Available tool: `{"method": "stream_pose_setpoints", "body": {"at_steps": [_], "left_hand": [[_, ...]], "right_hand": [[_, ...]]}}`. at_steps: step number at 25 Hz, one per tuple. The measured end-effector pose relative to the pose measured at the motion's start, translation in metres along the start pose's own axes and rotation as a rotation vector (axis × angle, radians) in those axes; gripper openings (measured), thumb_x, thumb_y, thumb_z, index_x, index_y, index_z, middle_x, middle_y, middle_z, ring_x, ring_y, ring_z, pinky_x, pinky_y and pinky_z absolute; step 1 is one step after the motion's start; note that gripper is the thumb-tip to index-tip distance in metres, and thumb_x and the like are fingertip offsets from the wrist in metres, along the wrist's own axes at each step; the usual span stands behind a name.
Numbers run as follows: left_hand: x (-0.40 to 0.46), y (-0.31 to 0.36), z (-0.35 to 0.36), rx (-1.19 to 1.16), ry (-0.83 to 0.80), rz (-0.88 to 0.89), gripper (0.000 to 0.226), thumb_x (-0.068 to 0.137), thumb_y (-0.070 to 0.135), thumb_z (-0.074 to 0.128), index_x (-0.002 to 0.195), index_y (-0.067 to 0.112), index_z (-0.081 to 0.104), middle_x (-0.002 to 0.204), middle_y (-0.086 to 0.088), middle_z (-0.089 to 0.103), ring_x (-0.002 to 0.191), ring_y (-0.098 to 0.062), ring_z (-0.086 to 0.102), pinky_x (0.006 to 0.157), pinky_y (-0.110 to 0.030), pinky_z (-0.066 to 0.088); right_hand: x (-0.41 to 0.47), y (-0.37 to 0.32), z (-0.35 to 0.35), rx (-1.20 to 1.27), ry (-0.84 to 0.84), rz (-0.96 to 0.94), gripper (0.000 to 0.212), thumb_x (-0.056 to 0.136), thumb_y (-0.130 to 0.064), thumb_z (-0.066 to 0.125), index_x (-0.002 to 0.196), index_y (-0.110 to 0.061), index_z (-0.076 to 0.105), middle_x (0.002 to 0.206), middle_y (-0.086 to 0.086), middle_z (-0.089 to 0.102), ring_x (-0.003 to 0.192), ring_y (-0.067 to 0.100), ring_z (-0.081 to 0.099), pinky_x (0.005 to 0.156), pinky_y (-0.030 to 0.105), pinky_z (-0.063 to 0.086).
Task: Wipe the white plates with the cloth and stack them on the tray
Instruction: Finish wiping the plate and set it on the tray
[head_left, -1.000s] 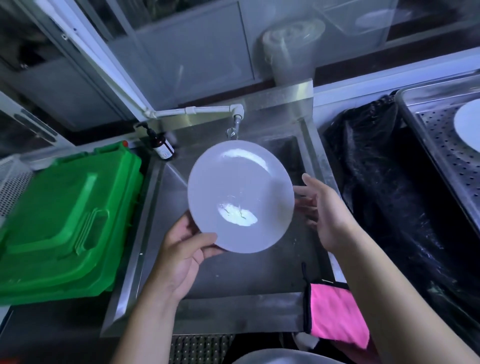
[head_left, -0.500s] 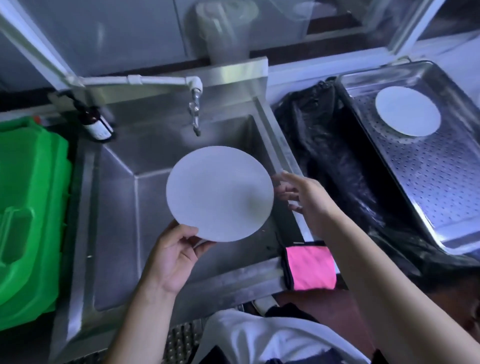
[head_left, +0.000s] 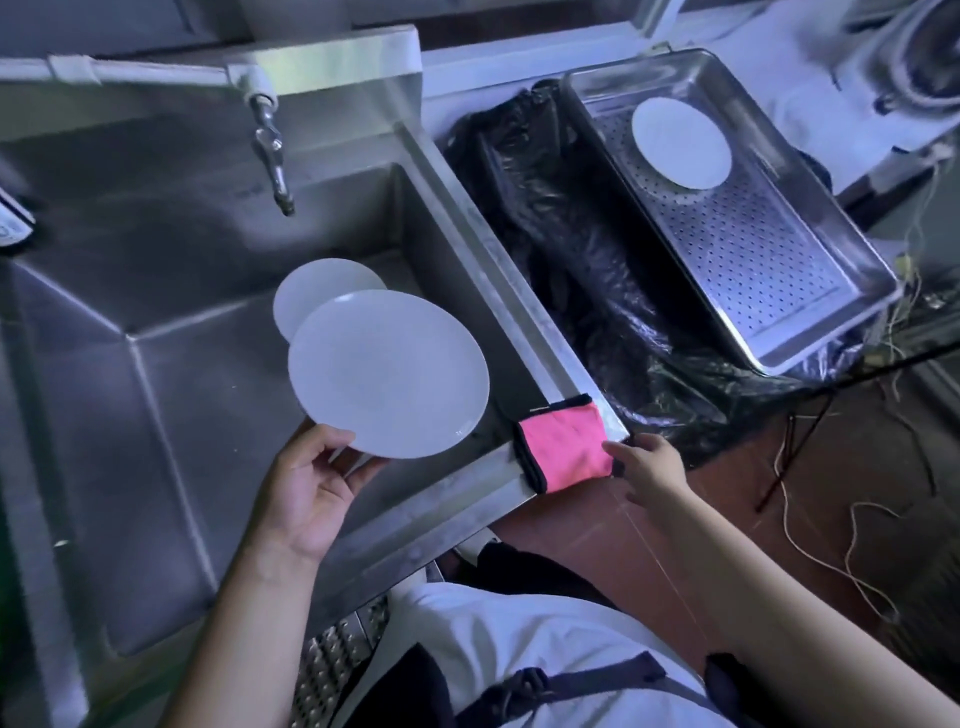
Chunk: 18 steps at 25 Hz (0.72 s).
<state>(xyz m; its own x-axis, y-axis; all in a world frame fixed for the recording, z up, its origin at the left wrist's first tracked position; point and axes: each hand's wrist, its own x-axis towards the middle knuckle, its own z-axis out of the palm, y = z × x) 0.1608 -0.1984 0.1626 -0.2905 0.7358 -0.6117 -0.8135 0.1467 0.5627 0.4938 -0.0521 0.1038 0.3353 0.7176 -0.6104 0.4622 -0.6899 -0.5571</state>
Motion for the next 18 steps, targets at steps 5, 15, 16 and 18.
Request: {"method": "stream_pose_setpoints", "body": {"at_steps": [5, 15, 16, 18], "left_hand": [[0.002, 0.009, 0.004, 0.069, -0.061, -0.004, 0.041, 0.093, -0.004, 0.040, 0.122, 0.014, 0.062, 0.113, -0.002, 0.074, 0.094, -0.017, 0.073, 0.078, -0.037, 0.064], [0.007, 0.018, -0.001, 0.097, -0.068, -0.007, 0.044, 0.092, -0.002, 0.044, 0.130, 0.014, 0.061, 0.123, -0.004, 0.071, 0.101, -0.020, 0.072, 0.083, -0.039, 0.063], [0.008, 0.018, -0.002, 0.090, -0.063, -0.006, 0.044, 0.092, -0.002, 0.044, 0.128, 0.014, 0.062, 0.122, -0.004, 0.072, 0.100, -0.020, 0.073, 0.082, -0.039, 0.063], [0.011, 0.019, -0.003, 0.066, -0.052, -0.009, 0.043, 0.092, -0.003, 0.044, 0.126, 0.015, 0.063, 0.120, -0.003, 0.072, 0.098, -0.019, 0.073, 0.082, -0.040, 0.063]], "right_hand": [[0.012, -0.004, 0.013, 0.146, -0.047, 0.082, 0.066, 0.071, -0.005, 0.086, 0.125, -0.009, 0.048, 0.095, 0.013, 0.056, 0.063, 0.020, 0.052, 0.044, 0.024, 0.044], [0.009, -0.038, -0.004, -0.237, 0.016, 0.065, 0.040, 0.072, 0.000, 0.072, 0.108, 0.005, 0.054, 0.097, 0.021, 0.062, 0.080, 0.031, 0.064, 0.058, 0.037, 0.056], [0.006, -0.042, -0.003, -0.241, -0.015, 0.048, 0.027, 0.074, 0.002, 0.068, 0.099, 0.005, 0.060, 0.091, 0.021, 0.063, 0.075, 0.030, 0.063, 0.059, 0.037, 0.056], [0.002, -0.048, -0.004, -0.214, -0.111, 0.081, 0.016, 0.076, 0.010, 0.062, 0.091, 0.004, 0.064, 0.085, 0.019, 0.060, 0.069, 0.027, 0.061, 0.060, 0.038, 0.058]]}}
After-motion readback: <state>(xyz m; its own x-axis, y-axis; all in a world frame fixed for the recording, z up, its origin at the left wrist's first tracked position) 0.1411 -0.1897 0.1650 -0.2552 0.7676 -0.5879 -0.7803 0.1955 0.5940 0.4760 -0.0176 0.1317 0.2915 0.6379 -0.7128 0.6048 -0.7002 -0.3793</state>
